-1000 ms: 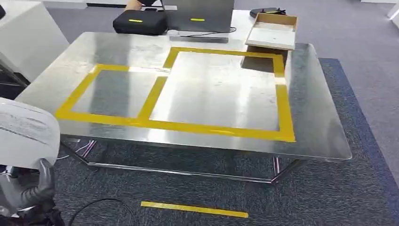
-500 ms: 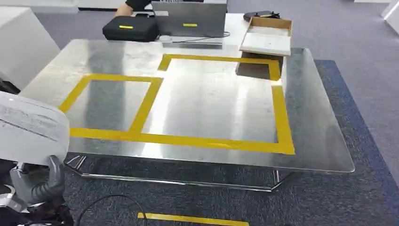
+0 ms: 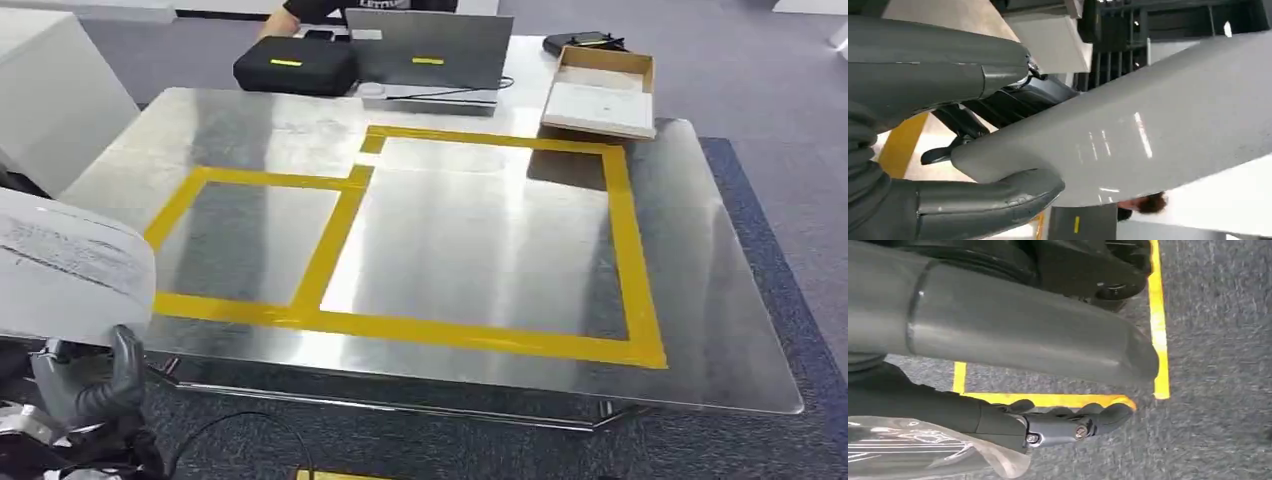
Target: Take the parts from the cabinet and place them on the table.
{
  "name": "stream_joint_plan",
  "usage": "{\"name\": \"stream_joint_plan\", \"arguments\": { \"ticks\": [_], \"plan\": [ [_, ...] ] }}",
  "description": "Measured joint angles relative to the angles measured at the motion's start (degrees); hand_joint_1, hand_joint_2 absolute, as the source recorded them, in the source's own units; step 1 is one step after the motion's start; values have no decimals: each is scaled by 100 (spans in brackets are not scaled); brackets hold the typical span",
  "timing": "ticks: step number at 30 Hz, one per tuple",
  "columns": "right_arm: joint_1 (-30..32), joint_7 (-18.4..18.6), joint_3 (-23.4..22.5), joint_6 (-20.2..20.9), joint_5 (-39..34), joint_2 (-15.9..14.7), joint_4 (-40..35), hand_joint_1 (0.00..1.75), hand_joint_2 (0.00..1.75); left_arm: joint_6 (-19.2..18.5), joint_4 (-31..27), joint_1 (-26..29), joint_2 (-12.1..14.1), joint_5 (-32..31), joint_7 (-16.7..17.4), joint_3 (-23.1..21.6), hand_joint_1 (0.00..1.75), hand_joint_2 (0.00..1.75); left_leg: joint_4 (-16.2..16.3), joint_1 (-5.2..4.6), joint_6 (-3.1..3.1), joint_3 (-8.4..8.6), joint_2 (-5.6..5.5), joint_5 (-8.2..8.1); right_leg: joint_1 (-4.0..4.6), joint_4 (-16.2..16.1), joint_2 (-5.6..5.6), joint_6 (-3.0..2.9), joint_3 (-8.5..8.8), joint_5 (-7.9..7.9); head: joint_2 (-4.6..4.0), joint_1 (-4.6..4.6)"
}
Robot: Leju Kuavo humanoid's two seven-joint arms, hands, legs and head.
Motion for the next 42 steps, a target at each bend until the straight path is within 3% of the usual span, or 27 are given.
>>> {"name": "stream_joint_plan", "arguments": {
  "ticks": [1, 4, 7, 9, 10, 11, 12, 13, 14, 15, 16, 19, 20, 22, 23, 24, 25, 28, 29, 30, 32, 34, 36, 38, 39, 40, 42],
  "plan": [
    [18, 9, 0, 2, 7, 0, 0, 0, 0, 2, 9, 3, 4, 15, 0, -13, 175, 175, 49, -4, -21, 84, -1, 3, -6, -58, -10, -11, -29, 164, -2, -24],
    [9, 26, -4, 9, 13, -4, -2, 0, 0, 2, 22, -10, 28, 65, 0, -20, 175, 175, 308, -20, -99, 67, 16, 12, -83, -207, -11, -54, 305, 124, 0, -20],
    [-19, 22, -2, 13, 22, -11, -4, 0, 0, -11, 31, -25, 35, 89, 0, -22, 175, 175, 1295, 65, -222, -574, 20, -407, -115, -228, -6, -82, 428, 19, -2, -57],
    [0, 31, -2, 20, 31, -11, -4, 0, 0, -20, 37, -14, 37, 118, 0, -22, 175, 175, 1544, 123, -289, -879, 23, -608, -139, -227, -3, -55, 536, -78, -2, -55],
    [13, 35, -2, 20, 37, -11, -2, 0, 0, -20, 37, -13, 37, 120, 0, -22, 175, 175, 1380, 148, -316, -883, 26, -444, -161, -227, 2, -28, 611, -134, 0, -53],
    [18, 53, -2, 20, 46, -11, -2, 0, 0, -20, 37, -13, 37, 124, 0, -20, 175, 175, 1065, 168, -344, -817, 29, -159, -189, -226, 6, 3, 689, -188, -2, -57],
    [16, 66, -2, 20, 50, -11, -2, 0, 0, -24, 37, -6, 39, 127, 0, -20, 175, 175, 619, 191, -376, -712, 34, 237, -225, -225, 8, 59, 775, -255, -2, -55],
    [26, 83, -2, 20, 52, -13, -2, 0, 0, -37, 44, 7, 44, 127, -2, -20, 175, 175, 211, 233, -428, -651, 43, 642, -218, -226, 8, 134, 721, -317, -2, -72],
    [7, 94, -2, 17, 52, -24, -4, 0, 0, -44, 72, 8, 42, 127, 0, -20, 175, 175, 192, 196, -414, -704, 34, 410, -215, -163, 28, 166, 829, -354, -2, -101],
    [-7, 101, -2, 17, 55, -24, -2, 0, 0, -46, 79, 25, 42, 131, 0, -22, 175, 175, 217, 195, -310, -716, 43, 490, -194, -170, 25, 192, 773, -355, 0, -112],
    [-4, 103, -2, 17, 55, -26, -2, 0, 0, -46, 81, 57, 46, 135, 0, -24, 175, 175, 227, 192, -259, -710, 34, 556, -195, -180, 27, 207, 779, -363, 0, -88],
    [-7, 59, -2, 28, 46, -26, -2, 0, 0, -13, 83, 43, 57, 74, 0, -18, 175, 175, 178, 205, -183, -647, 37, 532, -220, -131, 11, 262, 752, -446, 0, -85],
    [-24, 20, -2, 35, 42, -24, -2, 0, 0, 15, 83, 37, 63, -18, 0, -18, 175, 175, 171, 198, -144, -625, 42, 507, -212, 129, -2, 263, 618, -568, 0, -66],
    [-42, -59, 0, 44, 35, -24, -2, 0, 0, 155, 125, 27, 72, -289, 0, -20, 175, 175, 171, 167, -87, -622, 50, 470, -201, 1066, -5, 265, 61, -901, 0, -48],
    [-38, -74, 0, 44, 35, -24, -2, 0, 0, 223, 144, 27, 74, -397, 0, -20, 175, 175, 172, 151, -69, -618, 50, 459, -199, 1371, -5, 259, -142, -980, -2, -53],
    [-30, -87, 0, 50, 35, -24, -2, 0, 0, 369, 194, 26, 83, -629, 0, -24, 175, 175, 172, 122, -37, -596, 45, 436, -183, 1642, -5, 238, -384, -947, -2, -50],
    [-23, -101, -2, 57, 35, -24, -2, 0, 0, 429, 221, 24, 87, -722, 0, -29, 175, 175, 171, 104, -26, -564, 32, 420, -163, 1543, -4, 199, -402, -752, 0, -55],
    [-32, -111, -2, 61, 37, -24, -2, 0, 0, 680, 280, -4, 103, -1023, 28, -61, 175, 175, 163, 58, -19, -433, 15, 345, -52, 241, 1, -13, 61, 109, -2, -53],
    [-42, -103, 0, 68, 44, -33, -2, 0, 0, 737, 313, -21, 107, -1063, 28, -81, 175, 175, 156, 36, -42, -429, 19, 329, -29, 163, -12, -85, 127, 6, -2, -81],
    [-51, -96, 0, 66, 44, -31, -2, 0, 0, 783, 330, -28, 125, -1089, 31, -88, 175, 175, 163, 58, -69, -445, 7, 327, -9, 13, -10, -98, 244, -1, 0, -68],
    [-46, -46, 0, 72, 50, -28, -2, 0, 0, 866, 371, -27, 131, -1130, 44, -111, 175, 175, 113, 75, -134, -453, 19, 362, 5, -36, 0, -88, 242, -32, 0, -63],
    [-18, 11, -4, 68, 52, -24, -2, 0, 0, 962, 391, -22, 159, -1171, 44, -131, 175, 175, 103, 58, -199, -394, 18, 319, -88, -237, -24, -61, 372, 52, 0, -63],
    [-19, 53, -4, 59, 50, -22, -2, 0, 0, 1018, 406, -32, 197, -1194, 46, -131, 175, 175, 560, 65, -266, -594, 28, 28, -93, -306, -29, -93, 438, 66, -2, -114],
    [-21, 90, -4, 59, 48, -22, -2, 0, 0, 1049, 433, -14, 225, -1198, 83, -133, 175, 175, 1392, 100, -319, -1002, 31, -323, -88, -297, -33, -108, 448, 49, -2, -107],
    [-19, 94, -4, 59, 48, -22, -2, 0, 0, 1062, 452, -4, 236, -1196, 98, -133, 175, 175, 1607, 107, -335, -1120, 31, -351, -88, -296, -33, -109, 453, 41, -2, -109],
    [-13, 101, -7, 59, 46, -22, -2, 0, 0, 1071, 463, -1, 254, -1198, 109, -133, 0, 175, 1542, 110, -346, -1103, 33, -226, -89, -295, -32, -103, 464, 33, 0, -114],
    [-4, 109, -7, 57, 46, -13, -2, 0, 0, 1088, 470, -1, 264, -1207, 107, -133, 0, 175, 814, 124, -346, -778, 38, 269, -91, -287, -27, -80, 496, 15, 0, -112]
  ]
}}
